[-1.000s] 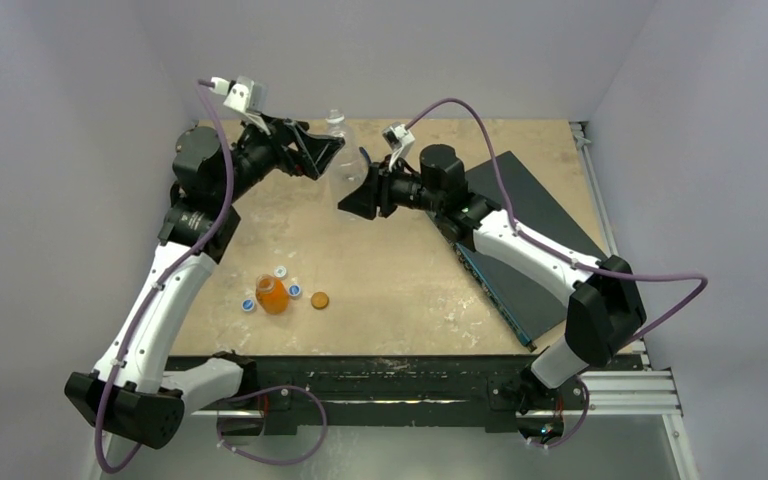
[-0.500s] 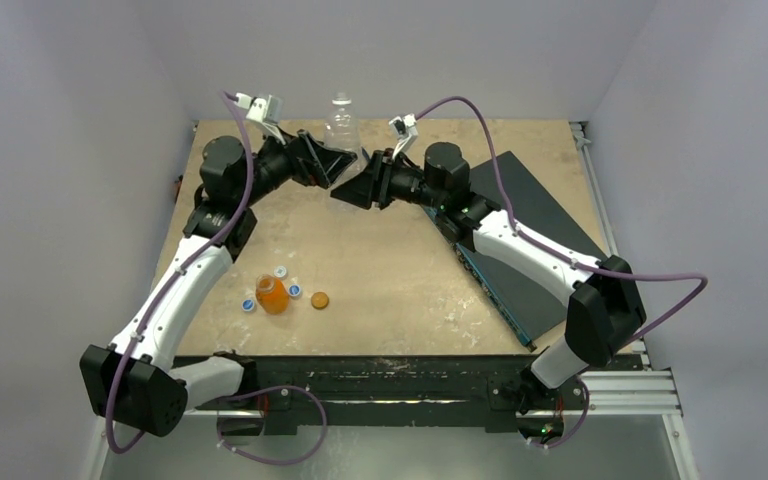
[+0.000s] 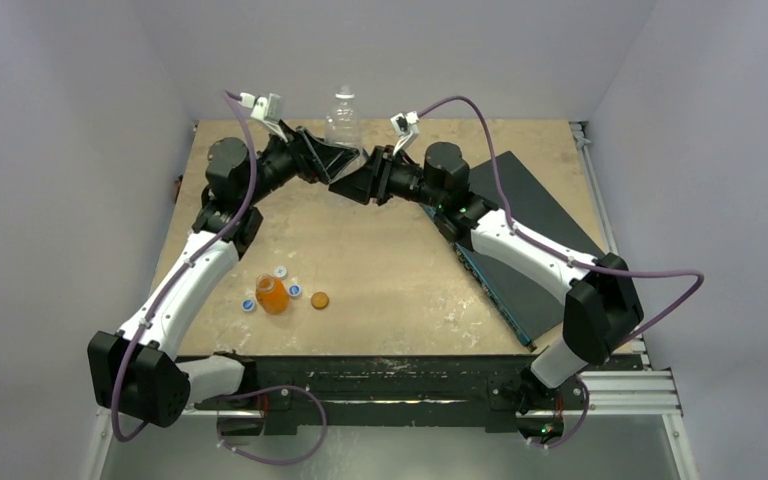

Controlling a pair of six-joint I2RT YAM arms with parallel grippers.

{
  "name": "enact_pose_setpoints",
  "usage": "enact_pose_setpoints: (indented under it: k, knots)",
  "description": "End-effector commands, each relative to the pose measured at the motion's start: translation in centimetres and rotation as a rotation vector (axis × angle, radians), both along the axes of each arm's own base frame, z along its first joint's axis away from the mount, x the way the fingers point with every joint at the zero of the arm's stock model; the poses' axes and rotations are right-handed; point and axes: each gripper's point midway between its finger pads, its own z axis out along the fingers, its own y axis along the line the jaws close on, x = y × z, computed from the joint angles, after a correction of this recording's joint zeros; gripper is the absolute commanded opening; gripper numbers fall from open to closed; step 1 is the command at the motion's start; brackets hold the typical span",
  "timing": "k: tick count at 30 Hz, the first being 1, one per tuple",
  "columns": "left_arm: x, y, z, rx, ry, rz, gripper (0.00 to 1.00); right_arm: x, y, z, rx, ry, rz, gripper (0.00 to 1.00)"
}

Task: Screw on the bottle caps
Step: Pick up the plastic bottle at the center of the board.

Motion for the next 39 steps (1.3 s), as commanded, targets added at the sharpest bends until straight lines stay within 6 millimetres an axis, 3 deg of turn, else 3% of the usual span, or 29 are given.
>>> enact_pose_setpoints:
  k: [1,5,8,12,16,19,23,27,32,39]
  knots:
    - [0.1,-0.7,0.2,-0.020,-0.023,-0.033,0.72,0.6,0.3,0.9,0.029,-0.031,-0.014,0.34]
    - [0.4,-0.7,0.1,-0.025,-0.027,-0.027,0.67,0.8,0.2,0.2,0.005,-0.029,-0.028,0.34]
    - [0.8,-0.7,-0.2,-0.015,-0.016,-0.021,0.50,1.0,-0.1,-0.4,-0.016,-0.023,-0.044,0.35]
    - [1.1,-0.4,-0.5,0.008,-0.016,0.001,0.33,1.5,-0.6,-0.9,-0.050,-0.024,-0.086,0.54]
    - [1.5,0.5,-0.6,0.088,-0.024,0.057,0.26,2.1,-1.7,-1.9,-0.120,-0.018,-0.154,0.84]
    - [1.7,1.7,-0.8,0.161,-0.034,0.121,0.25,2.8,-3.1,-3.4,-0.216,-0.013,-0.230,0.92]
    - [2.1,3.9,-1.5,0.269,-0.009,0.231,0.23,3.6,-5.0,-8.0,-0.433,0.021,-0.325,0.93]
    - [2.1,7.0,-1.3,0.346,0.004,0.388,0.23,2.7,-4.7,-11.8,-0.501,0.039,-0.288,0.87]
    - [1.4,11.4,-0.1,0.389,0.023,0.613,0.23,1.0,-2.1,-14.7,-0.561,-0.004,-0.221,0.79]
    - [0.2,12.7,2.5,0.368,-0.014,0.671,0.23,-0.6,3.4,-18.9,-0.639,-0.054,-0.115,0.71]
